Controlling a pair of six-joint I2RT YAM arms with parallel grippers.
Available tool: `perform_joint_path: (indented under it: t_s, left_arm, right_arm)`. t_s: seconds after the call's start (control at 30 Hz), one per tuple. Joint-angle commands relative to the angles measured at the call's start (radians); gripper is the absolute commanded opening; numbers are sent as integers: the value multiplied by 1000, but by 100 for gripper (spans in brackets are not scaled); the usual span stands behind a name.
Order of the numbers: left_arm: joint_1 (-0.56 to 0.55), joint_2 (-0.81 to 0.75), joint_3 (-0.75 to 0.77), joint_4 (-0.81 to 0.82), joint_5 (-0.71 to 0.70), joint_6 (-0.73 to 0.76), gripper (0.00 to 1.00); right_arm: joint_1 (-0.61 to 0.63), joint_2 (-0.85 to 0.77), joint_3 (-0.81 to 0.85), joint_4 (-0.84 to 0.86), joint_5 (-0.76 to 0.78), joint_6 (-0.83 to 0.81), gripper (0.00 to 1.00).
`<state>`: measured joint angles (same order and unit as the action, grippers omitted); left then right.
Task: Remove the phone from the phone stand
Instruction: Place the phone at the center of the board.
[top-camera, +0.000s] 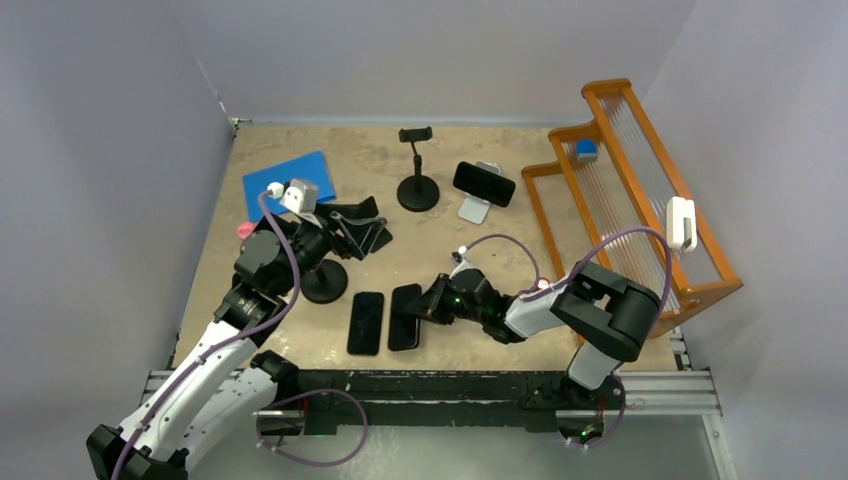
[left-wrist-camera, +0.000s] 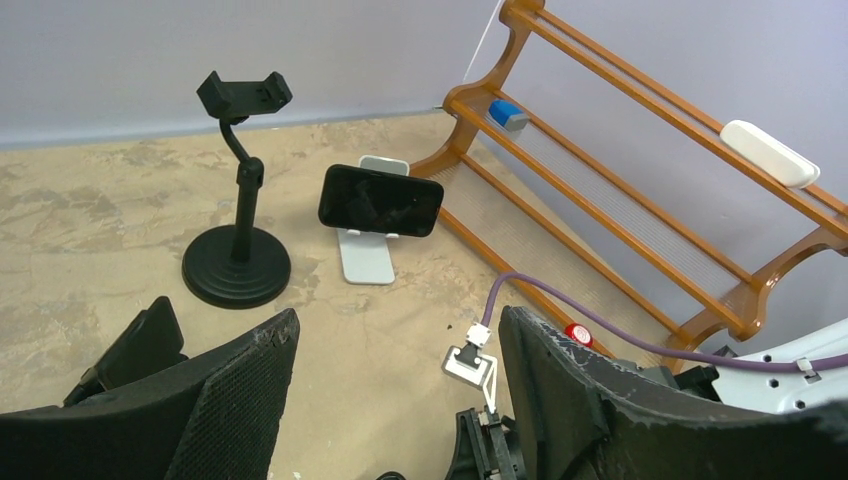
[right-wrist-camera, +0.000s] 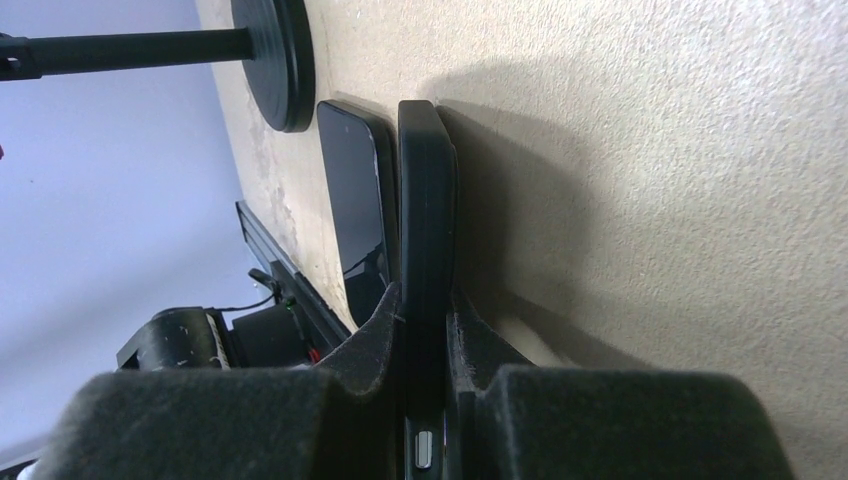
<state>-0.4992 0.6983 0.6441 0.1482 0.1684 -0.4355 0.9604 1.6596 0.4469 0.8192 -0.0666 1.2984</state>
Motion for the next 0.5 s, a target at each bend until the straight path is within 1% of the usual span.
perform_joint_path:
  t_s: [0.0, 0.1, 0.37, 0.47]
  left_arm:
    - [-4, -2, 42, 33, 11, -19, 71]
    - [-4, -3, 42, 34, 12, -20, 71]
    - [-4, -5, 42, 33, 13, -23, 71]
    - [-4, -3, 42, 33, 14, -23, 71]
  right_arm:
    - [19, -2, 31, 77, 4, 47, 0]
    - [23, 7, 28, 75, 10, 51, 1]
    - [24, 23, 28, 69, 13, 56, 22]
    - [24, 25, 27, 64, 13, 57, 28]
